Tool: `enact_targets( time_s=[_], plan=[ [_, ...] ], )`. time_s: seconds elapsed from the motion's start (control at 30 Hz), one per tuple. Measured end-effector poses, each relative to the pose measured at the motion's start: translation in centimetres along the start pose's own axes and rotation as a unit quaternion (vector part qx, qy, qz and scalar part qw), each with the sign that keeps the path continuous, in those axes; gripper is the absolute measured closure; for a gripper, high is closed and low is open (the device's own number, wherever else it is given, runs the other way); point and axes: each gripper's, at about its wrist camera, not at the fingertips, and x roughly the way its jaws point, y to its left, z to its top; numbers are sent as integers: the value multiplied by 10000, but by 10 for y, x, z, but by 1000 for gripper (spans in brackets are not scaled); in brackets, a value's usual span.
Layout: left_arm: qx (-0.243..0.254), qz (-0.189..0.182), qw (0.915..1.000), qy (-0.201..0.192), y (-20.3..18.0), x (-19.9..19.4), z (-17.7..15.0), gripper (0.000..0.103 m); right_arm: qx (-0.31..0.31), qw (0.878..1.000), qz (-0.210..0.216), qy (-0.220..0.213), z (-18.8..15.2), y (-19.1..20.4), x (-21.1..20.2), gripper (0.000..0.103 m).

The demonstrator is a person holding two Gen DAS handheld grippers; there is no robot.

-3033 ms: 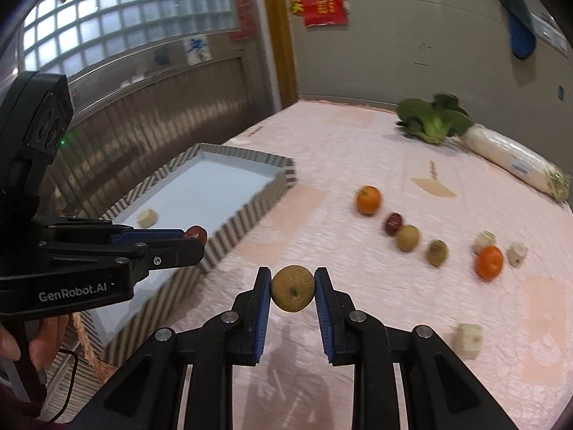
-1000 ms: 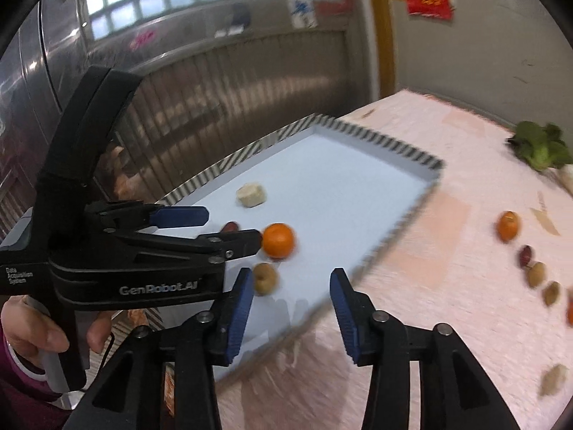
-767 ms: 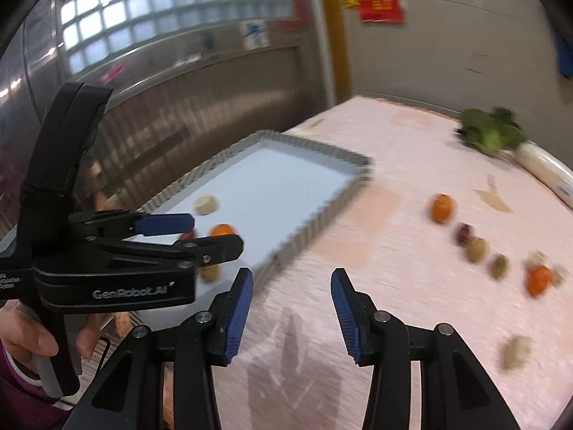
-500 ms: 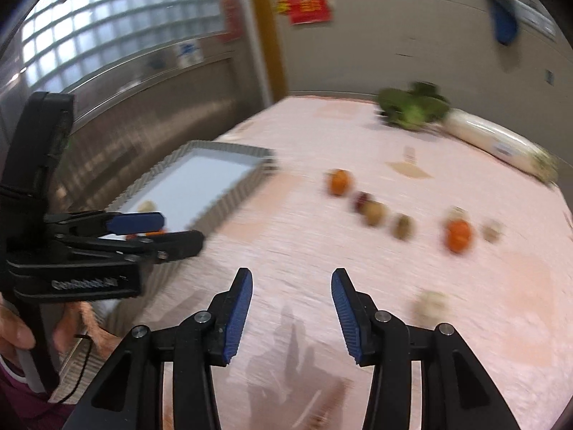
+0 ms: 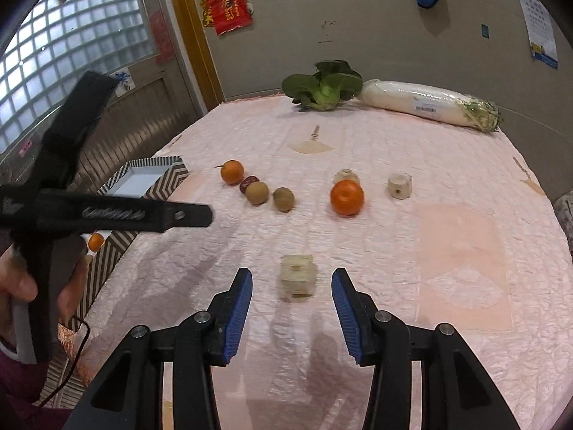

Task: Organize fruits
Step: 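Grasp a brown kiwi with left tool while right tool grasps a pale root piece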

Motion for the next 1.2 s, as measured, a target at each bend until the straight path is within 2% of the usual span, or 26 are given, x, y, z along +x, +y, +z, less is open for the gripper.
enact_targets(
  time_s=[0.2,0.4,0.6,0.83,0.87,0.93,1.0,1.2],
  plan=[
    [-86,-470,9987,172,-27,22,24,34,106,9999,99,-58,0,-13,2,58],
    [-240,-387,9987,222,-32,45,39,34,203,9995,206,-86,-1,-22,2,58],
    [-301,-586,9971,384,-35,59,41,34,257,9993,249,-106,0,-28,2,58],
    [-402,-434,9978,304,-30,65,49,35,403,9987,317,-77,-3,-36,5,58],
    [-336,-372,9983,309,-31,65,48,39,404,9986,335,-83,-3,-36,5,59],
    [-189,-126,9994,277,-35,65,47,55,407,9985,362,-88,-2,-36,6,59],
    [-179,-94,9993,306,-33,67,48,79,396,9984,384,-126,-1,-36,6,58],
    [-141,-110,9995,244,-27,63,45,80,234,9988,422,7,0,-28,14,59]
  ],
)
